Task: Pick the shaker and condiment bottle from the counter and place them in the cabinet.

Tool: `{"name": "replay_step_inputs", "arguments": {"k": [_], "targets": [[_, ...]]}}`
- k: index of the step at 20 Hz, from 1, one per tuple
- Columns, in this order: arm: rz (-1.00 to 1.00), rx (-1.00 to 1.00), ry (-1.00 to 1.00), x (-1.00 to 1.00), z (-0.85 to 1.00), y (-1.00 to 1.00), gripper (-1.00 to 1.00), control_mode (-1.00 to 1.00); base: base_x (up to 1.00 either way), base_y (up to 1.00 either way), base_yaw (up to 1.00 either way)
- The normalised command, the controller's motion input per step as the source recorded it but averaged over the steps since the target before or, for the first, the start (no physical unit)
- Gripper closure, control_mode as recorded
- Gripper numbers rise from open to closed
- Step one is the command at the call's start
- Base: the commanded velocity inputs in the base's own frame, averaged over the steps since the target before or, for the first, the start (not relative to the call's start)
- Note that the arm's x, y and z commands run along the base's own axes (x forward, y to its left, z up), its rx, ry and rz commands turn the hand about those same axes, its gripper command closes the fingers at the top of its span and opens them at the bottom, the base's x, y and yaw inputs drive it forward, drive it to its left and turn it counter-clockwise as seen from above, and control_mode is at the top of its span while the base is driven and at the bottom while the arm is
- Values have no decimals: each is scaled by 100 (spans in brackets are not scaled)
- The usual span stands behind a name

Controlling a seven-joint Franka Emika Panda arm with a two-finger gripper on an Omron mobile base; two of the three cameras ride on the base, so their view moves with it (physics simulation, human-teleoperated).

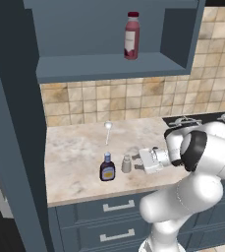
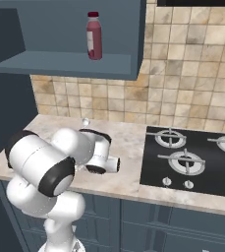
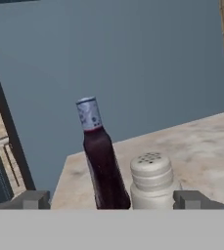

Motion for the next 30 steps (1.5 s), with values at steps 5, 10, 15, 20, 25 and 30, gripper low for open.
{"name": "replay_step_inputs", "arguments": {"k": [5, 10, 15, 20, 25, 30], "targets": [[-8, 0, 0, 0, 0, 6, -100, -100, 0, 0, 0], [0, -1, 0, 0, -11, 0, -100, -100, 0, 0, 0], [-1, 0, 0, 2, -4, 0, -100, -100, 0, 0, 0], [-9, 0, 0, 8, -2, 0, -100, -100, 0, 0, 0], [-9, -1, 0, 5, -6, 3, -100, -100, 0, 0, 0], [0, -6, 4, 1, -17, 12, -100, -100, 0, 0, 0]]}}
